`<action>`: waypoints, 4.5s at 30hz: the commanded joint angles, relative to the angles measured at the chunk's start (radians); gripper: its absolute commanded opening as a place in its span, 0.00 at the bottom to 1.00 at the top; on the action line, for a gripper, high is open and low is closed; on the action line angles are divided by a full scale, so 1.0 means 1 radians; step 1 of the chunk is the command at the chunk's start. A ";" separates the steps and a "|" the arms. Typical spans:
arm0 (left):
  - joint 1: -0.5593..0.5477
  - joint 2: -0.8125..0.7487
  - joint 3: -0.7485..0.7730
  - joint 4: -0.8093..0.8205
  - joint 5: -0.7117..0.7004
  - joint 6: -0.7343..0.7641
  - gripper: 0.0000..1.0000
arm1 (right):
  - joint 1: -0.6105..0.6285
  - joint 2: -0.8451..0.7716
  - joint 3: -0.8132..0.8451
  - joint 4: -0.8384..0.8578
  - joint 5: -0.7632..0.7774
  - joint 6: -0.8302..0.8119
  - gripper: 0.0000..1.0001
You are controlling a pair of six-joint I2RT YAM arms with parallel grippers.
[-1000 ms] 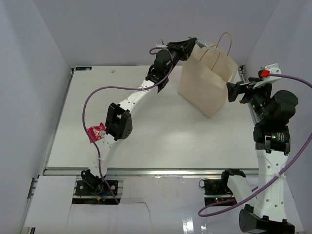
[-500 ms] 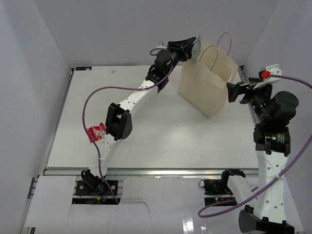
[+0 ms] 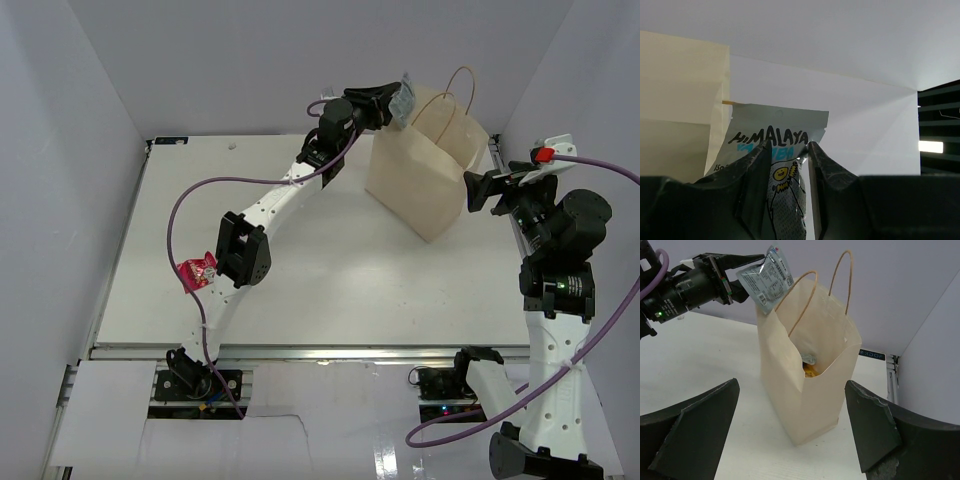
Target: Place the snacks into the paper bag
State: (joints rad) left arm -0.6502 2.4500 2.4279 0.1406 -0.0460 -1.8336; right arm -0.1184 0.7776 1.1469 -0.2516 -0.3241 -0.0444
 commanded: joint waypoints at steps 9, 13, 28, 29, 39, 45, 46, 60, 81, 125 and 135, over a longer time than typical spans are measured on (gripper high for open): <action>0.006 -0.059 0.094 -0.064 -0.058 0.027 0.47 | -0.006 -0.031 -0.035 0.071 -0.015 0.037 0.92; 0.004 -0.049 0.105 -0.065 -0.037 0.017 0.51 | -0.006 -0.037 -0.044 0.078 -0.023 0.037 0.92; -0.003 -0.060 0.123 -0.076 -0.159 -0.003 0.56 | -0.007 -0.055 -0.084 0.114 -0.041 0.089 0.92; -0.002 -0.057 0.123 -0.069 -0.172 0.005 0.58 | -0.007 -0.058 -0.087 0.112 -0.043 0.087 0.92; -0.002 -0.026 0.148 -0.055 -0.183 -0.009 0.72 | -0.007 -0.069 -0.113 0.114 -0.056 0.101 0.92; 0.004 -0.026 0.143 -0.073 -0.144 -0.016 0.73 | -0.007 -0.063 -0.130 0.133 -0.069 0.121 0.93; 0.003 -0.025 0.145 -0.076 -0.140 -0.021 0.73 | -0.007 -0.063 -0.130 0.133 -0.069 0.121 0.93; -0.005 -0.011 0.158 -0.082 -0.123 -0.027 0.88 | -0.020 -0.063 -0.147 0.149 -0.084 0.130 0.94; -0.011 -0.025 0.151 -0.072 -0.089 0.020 0.89 | -0.023 -0.063 -0.162 0.150 -0.087 0.127 0.94; 0.248 -1.586 -1.379 -0.312 -0.052 1.168 0.98 | 0.175 0.948 0.699 -0.094 0.071 -0.313 0.55; 0.248 -1.608 -1.408 -0.369 -0.057 1.185 0.98 | 0.192 0.980 0.631 -0.097 0.174 -0.387 0.54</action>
State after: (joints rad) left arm -0.4026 0.8612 1.0367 -0.2108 -0.0929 -0.6609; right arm 0.0723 1.7428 1.7943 -0.3649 -0.1955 -0.3943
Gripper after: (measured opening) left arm 0.976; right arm 0.539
